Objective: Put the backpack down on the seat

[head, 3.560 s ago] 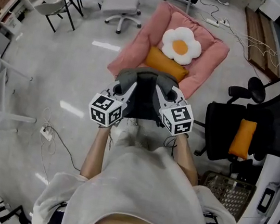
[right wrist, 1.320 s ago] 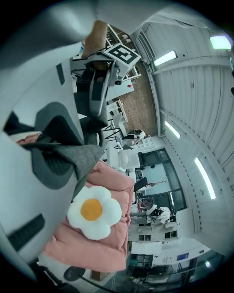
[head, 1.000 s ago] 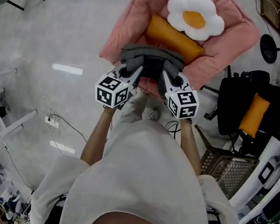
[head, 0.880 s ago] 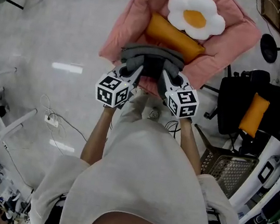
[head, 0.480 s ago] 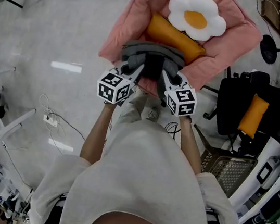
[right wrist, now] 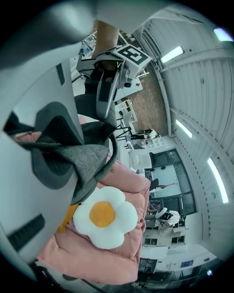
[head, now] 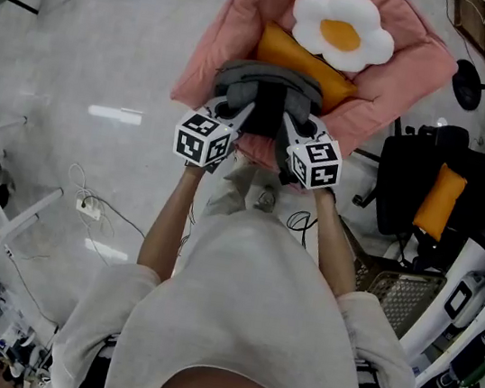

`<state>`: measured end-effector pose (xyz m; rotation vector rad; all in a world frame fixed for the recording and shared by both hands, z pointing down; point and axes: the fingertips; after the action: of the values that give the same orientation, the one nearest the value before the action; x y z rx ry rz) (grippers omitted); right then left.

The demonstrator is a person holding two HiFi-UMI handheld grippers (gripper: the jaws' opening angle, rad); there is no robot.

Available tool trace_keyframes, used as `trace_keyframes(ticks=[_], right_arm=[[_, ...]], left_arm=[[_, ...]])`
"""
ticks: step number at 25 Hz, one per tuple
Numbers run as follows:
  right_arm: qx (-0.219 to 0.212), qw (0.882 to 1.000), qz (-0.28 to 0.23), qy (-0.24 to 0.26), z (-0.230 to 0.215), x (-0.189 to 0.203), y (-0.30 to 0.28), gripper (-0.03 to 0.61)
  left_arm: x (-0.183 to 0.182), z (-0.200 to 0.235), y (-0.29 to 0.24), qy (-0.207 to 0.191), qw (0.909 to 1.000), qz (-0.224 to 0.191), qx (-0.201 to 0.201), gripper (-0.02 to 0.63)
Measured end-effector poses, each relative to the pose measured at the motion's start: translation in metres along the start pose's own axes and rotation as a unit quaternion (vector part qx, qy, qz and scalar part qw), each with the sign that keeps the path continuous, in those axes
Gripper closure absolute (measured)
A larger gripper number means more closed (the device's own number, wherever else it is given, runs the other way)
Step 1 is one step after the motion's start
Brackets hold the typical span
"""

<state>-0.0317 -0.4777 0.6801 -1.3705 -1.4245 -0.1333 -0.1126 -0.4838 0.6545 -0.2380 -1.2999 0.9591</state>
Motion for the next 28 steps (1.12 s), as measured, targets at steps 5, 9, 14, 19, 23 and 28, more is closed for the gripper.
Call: trace_keyframes(ticks=[5, 9, 14, 19, 23, 28], right_arm=[[0.001, 1.0, 0.012, 0.0, -0.017, -0.001, -0.011, 0.552], [0.001, 1.0, 0.02, -0.001, -0.03, -0.001, -0.019, 0.552], [0.004, 1.0, 0.029, -0.004, -0.044, -0.003, -0.032, 0.552], [0.005, 0.999, 0.036, -0.012, -0.06, -0.005, -0.043, 0.552], [0.005, 0.999, 0.04, -0.015, -0.073, -0.007, -0.054, 0.552], [0.008, 0.999, 0.04, -0.02, -0.085, -0.014, -0.064, 0.552]], left_arm=[[-0.007, 0.008, -0.018, -0.002, 1.0, 0.005, 0.001, 0.578], [-0.013, 0.014, -0.031, -0.001, 1.0, 0.008, 0.001, 0.578], [-0.016, 0.024, -0.046, -0.002, 0.9999, 0.014, 0.002, 0.578], [-0.017, 0.03, -0.062, -0.004, 0.9997, 0.024, 0.003, 0.578], [-0.019, 0.037, -0.075, -0.001, 0.9996, 0.03, 0.003, 0.578], [-0.025, 0.044, -0.088, 0.001, 0.9996, 0.029, -0.004, 0.578]])
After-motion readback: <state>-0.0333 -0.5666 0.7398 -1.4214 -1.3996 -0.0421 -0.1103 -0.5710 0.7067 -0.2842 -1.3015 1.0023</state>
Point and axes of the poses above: the fingertips, and each gripper's own axes: y backward along the fingers, z to its left, x out of its underside, and after that the axes turned 15 degrees about -x, right-handed
